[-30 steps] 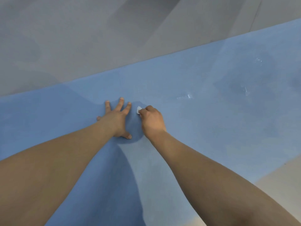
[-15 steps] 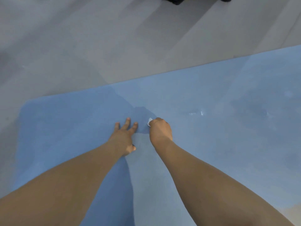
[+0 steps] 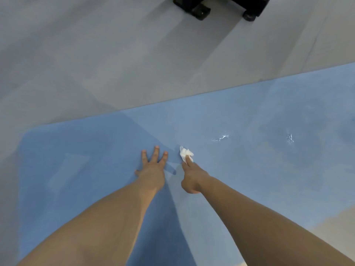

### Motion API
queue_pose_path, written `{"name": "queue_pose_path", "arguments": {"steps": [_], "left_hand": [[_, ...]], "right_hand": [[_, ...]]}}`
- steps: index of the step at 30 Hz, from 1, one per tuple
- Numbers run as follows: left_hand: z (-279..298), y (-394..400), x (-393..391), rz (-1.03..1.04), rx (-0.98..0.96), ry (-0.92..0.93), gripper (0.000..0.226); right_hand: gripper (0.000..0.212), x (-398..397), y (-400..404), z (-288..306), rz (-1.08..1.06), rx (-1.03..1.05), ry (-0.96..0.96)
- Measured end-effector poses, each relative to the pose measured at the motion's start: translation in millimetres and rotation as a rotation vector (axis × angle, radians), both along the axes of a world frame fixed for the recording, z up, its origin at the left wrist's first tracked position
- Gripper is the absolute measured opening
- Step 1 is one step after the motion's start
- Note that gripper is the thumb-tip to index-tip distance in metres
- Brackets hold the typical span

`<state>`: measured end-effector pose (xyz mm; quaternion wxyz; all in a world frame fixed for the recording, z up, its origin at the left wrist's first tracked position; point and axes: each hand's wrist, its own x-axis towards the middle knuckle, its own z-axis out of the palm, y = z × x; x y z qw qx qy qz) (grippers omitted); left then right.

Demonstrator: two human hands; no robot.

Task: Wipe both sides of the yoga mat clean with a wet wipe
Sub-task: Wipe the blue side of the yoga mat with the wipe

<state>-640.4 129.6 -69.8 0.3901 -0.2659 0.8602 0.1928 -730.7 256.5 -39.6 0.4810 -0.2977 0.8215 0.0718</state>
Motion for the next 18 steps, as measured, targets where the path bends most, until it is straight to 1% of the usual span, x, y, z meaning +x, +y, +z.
{"name": "queue_pose_path", "arguments": {"steps": [3, 5, 6, 8, 10, 12, 13, 14, 15, 17, 18], "left_hand": [[0.2, -1.1, -2.3, -0.023, -0.005, -0.038, 0.112], [-4.4, -2.8, -4.8, -0.033, -0.021, -0.04, 0.119], [-6.4, -4.4, -5.0, -0.044, -0.032, -0.038, 0.121], [-7.5, -5.8, -3.7, -0.065, -0.052, -0.034, 0.119], [-2.2, -5.9, -3.5, -0.113, -0.101, -0.005, 0.114], [7.5, -11.6, -10.1, -0.168, -0.185, 0.094, 0.094], [12.0, -17.4, -16.3, -0.184, -0.224, 0.157, 0.085], [15.7, -24.3, -23.8, -0.199, -0.256, 0.2, 0.084], [16.5, -31.9, -31.9, -0.202, -0.277, 0.207, 0.093], [14.8, -45.6, -47.5, -0.155, -0.28, 0.133, 0.128], [13.1, -50.9, -53.0, -0.125, -0.273, 0.087, 0.141]], "right_hand": [[0.078, -14.0, 1.9, -0.7, 0.071, -0.007, 0.01], [0.076, -18.3, 2.5, -1.9, 0.071, -0.076, 0.072], [0.071, -18.6, 1.7, -3.7, 0.057, -0.124, 0.138], [0.055, -19.2, -1.4, -10.8, 0.018, -0.227, 0.324], [0.04, -20.0, -5.5, -19.6, -0.052, -0.321, 0.441], [0.029, -21.7, -10.4, -31.6, -0.148, -0.418, 0.457], [0.027, -22.0, -11.3, -38.5, -0.179, -0.454, 0.449], [0.028, -21.9, -11.2, -44.0, -0.207, -0.484, 0.44], [0.03, -21.8, -10.6, -48.4, -0.231, -0.514, 0.435], [0.033, -21.2, -6.8, -55.3, -0.242, -0.568, 0.432], [0.033, -21.3, -4.8, -58.9, -0.233, -0.585, 0.433]]}}
